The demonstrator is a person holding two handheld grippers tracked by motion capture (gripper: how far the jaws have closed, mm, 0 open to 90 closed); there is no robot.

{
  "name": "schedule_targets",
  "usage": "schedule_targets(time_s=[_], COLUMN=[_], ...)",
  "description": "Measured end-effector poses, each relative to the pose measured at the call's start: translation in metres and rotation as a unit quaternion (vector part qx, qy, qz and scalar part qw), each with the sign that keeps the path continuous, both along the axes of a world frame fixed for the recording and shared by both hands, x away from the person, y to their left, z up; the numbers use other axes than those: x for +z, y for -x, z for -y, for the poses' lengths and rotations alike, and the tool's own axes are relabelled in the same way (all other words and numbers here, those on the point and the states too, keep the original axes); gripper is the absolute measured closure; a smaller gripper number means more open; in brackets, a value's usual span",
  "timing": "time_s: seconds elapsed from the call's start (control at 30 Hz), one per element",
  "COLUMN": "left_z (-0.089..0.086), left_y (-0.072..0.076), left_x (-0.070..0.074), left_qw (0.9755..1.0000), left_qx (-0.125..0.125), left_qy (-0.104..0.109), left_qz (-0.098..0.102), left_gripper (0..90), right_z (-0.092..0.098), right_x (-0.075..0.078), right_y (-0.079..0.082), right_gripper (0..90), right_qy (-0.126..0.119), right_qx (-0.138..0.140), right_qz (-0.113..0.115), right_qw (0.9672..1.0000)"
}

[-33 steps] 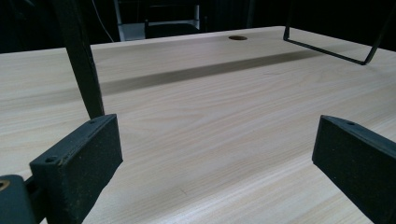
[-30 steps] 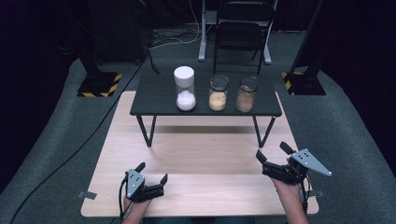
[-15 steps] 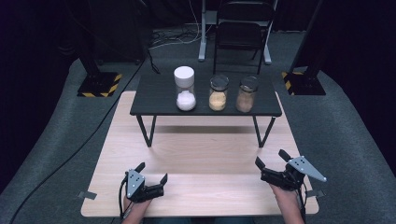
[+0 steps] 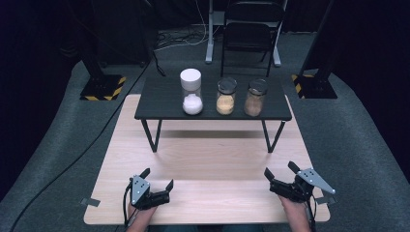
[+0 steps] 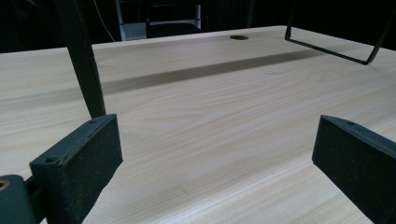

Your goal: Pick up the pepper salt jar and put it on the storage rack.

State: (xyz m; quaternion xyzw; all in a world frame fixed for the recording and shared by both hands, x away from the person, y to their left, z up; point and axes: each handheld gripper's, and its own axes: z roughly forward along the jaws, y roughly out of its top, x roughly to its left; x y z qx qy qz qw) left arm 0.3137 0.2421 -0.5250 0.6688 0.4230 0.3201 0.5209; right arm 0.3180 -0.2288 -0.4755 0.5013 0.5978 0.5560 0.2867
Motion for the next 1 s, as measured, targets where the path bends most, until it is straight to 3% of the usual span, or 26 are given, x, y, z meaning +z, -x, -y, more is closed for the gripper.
schedule_targets(time_s=[0.53,1.0], left_z=[0.000,0.000], left_y=[0.000,0.000], left_x=[0.000,0.000], left_qw=[1.0000,1.0000], left_qx=[-0.001,-0.001], left_qy=[-0.001,0.000], left_qz=[-0.003,0.000], left_gripper=[1.2,1.2], right_z=[0.004,0.001], right_x=[-0.031,-0.044], right_y=[0.002,0.000], right_gripper=[1.6,1.3], right_qy=[0.012,0.040], right_qx=[-0.010,-0.013], right_qz=[-0.029,-0.052], right_qw=[0.9995,0.9978])
